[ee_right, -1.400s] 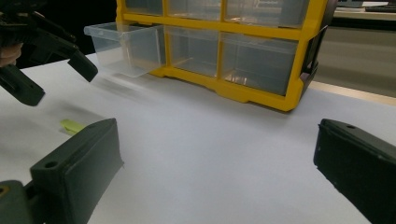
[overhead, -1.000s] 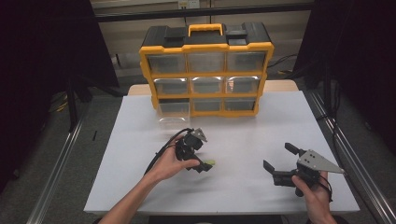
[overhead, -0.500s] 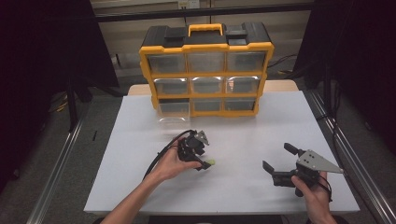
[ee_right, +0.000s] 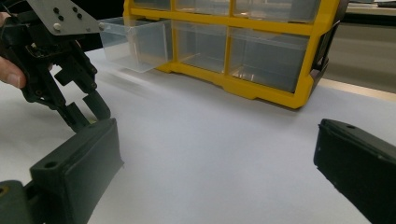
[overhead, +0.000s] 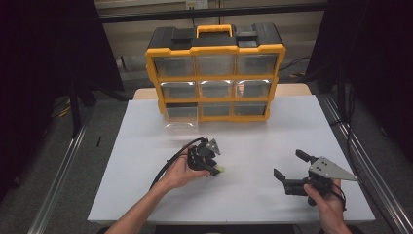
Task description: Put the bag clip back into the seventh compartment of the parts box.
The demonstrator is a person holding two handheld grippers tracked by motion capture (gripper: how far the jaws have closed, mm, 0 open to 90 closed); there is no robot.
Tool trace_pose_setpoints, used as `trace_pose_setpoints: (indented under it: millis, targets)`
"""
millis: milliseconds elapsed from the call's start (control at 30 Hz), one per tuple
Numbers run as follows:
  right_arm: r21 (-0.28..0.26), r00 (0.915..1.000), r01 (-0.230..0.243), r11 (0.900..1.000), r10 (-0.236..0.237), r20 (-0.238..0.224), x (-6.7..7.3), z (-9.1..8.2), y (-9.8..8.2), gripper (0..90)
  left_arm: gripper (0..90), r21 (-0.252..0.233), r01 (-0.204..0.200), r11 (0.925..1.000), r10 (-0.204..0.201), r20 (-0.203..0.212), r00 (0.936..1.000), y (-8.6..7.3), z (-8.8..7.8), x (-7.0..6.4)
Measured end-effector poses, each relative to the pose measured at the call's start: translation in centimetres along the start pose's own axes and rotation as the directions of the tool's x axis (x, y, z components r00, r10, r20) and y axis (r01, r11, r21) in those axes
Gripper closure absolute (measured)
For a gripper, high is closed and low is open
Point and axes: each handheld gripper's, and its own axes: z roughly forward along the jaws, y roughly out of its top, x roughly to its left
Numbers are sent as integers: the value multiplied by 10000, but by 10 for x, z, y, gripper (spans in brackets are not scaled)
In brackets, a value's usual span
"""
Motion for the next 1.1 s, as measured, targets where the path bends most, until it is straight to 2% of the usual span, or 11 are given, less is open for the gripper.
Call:
trace_pose_setpoints:
  millis: [67, 100, 167, 300, 333, 433, 700, 933, 967, 1033, 1100]
  targets:
    - [4, 10000, 0, 10000, 0, 6, 0, 0, 0, 4, 659, 4, -302, 9995, 302, -2, 9995, 0, 0, 0]
    - [11, 10000, 6, 10000, -6, 5, 0, 0, 0, 4, 674, -110, -151, 9998, 152, 86, 9998, -1, 0, 0]
    - [56, 10000, 4, 10000, -3, -77, 0, 0, 0, 4, 702, -17, -355, 9994, 355, 77, 9993, 0, 0, 0]
    - [69, 10000, -17, 10000, 18, -73, 0, 1, 0, 4, 757, -40, -278, 9996, 280, 335, 9990, 0, 1, 1]
    - [70, 10000, -22, 10000, 23, -68, 0, 1, 0, 4, 764, -137, -32, 9999, 37, 341, 9994, 0, 1, 0]
    - [69, 10000, -21, 10000, 22, -80, 0, 1, 0, 4, 782, 44, -230, 9997, 228, 254, 9994, 1, 1, 0]
    - [44, 10000, -39, 10000, 39, -85, -1, 0, 0, 4, 784, -121, 224, 9997, -218, 446, 9988, -1, 0, 1]
    - [0, 10000, -90, 10000, 90, -34, -1, -1, 0, 4, 784, -392, 305, 9988, -295, 273, 9992, -3, 0, 2]
    - [-5, 10000, -86, 10000, 86, -35, -1, -1, 0, 4, 784, -689, 614, 9957, -596, 274, 9978, -4, 1, 0]
    - [-2, 10000, -81, 10000, 81, -35, -2, -1, 0, 4, 784, -505, 386, 9980, -375, 227, 9990, -3, -2, 3]
    - [15, 9999, -108, 9999, 108, -44, -2, -1, 0, 4, 784, -834, 634, 9945, -634, 34, 9980, -4, -3, 2]
